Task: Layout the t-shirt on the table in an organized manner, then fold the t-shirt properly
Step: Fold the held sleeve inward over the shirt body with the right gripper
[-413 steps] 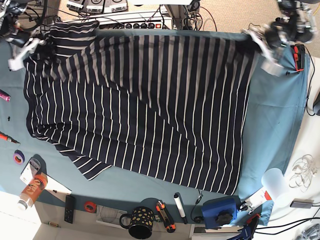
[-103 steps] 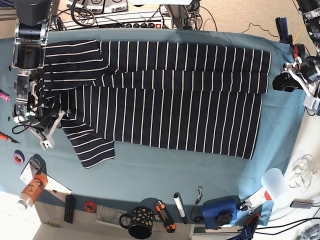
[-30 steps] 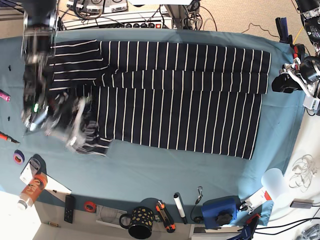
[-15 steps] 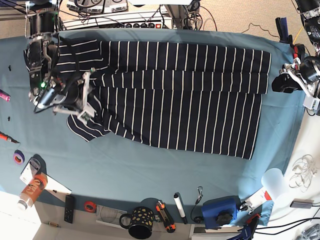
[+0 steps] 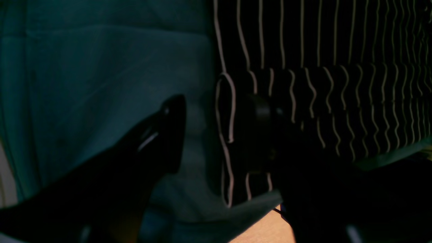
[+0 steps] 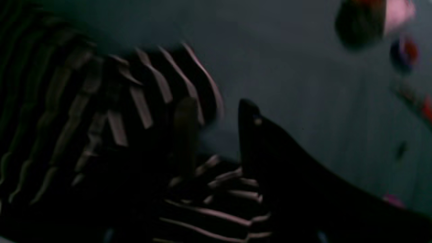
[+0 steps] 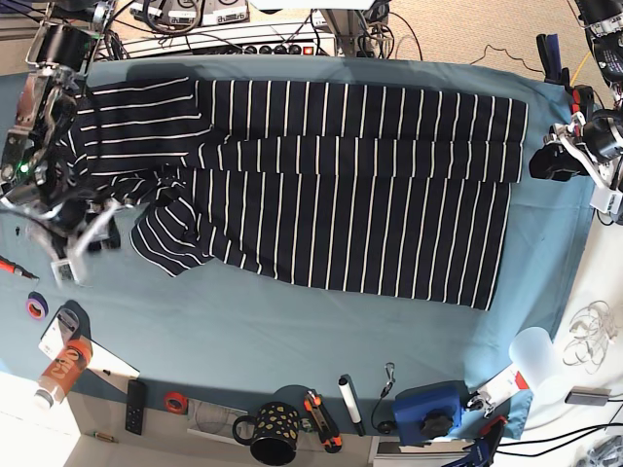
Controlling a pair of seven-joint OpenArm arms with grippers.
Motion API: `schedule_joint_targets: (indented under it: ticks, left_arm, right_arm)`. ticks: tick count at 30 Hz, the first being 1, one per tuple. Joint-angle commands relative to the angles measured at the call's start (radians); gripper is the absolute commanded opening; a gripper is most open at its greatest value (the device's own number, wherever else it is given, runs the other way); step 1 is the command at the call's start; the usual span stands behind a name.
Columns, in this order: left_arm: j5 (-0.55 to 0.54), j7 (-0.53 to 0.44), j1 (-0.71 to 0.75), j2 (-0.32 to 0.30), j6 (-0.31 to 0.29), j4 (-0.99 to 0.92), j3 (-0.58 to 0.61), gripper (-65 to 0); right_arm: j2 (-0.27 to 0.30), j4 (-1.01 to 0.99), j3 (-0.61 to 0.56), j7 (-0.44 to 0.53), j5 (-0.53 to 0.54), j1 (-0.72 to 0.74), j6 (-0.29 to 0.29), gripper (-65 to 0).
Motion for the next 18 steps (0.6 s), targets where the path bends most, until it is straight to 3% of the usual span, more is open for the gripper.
schedule_joint_targets:
  ticks: [1, 7, 11, 14, 18]
  left_arm:
    - [-0.019, -0.018, -0.007, -0.021, -0.003, 0.014, -0.008, -36.4]
    - [-0.021, -0.018, -0.007, -0.021, -0.003, 0.014, -0.008, -36.4]
    - [-0.021, -0.018, -0.007, -0.021, -0.003, 0.014, -0.008, -36.4]
    - [-0.021, -0.017, -0.007, -0.021, -0.003, 0.014, -0.008, -36.4]
    - [-0.017, -0.017, -0.007, -0.016, -0.003, 0.014, -0.008, -36.4]
  right_arm:
    - [0.014, -0.027, 0.004, 0.018, 0.031, 0.014, 0.006, -44.4]
    - [0.013, -0.277, 0.003, 0.031, 0.124, 0.044, 0.034, -44.4]
    - [-0.003, -0.415, 0.003, 0.028, 0.203, 0.101, 0.103, -44.4]
    - [-0.027, -0.48, 0.003, 0.007, 0.271, 0.142, 0.149, -44.4]
    - [-0.063, -0.5, 0.003, -0.009, 0.295, 0.167, 0.161, -44.4]
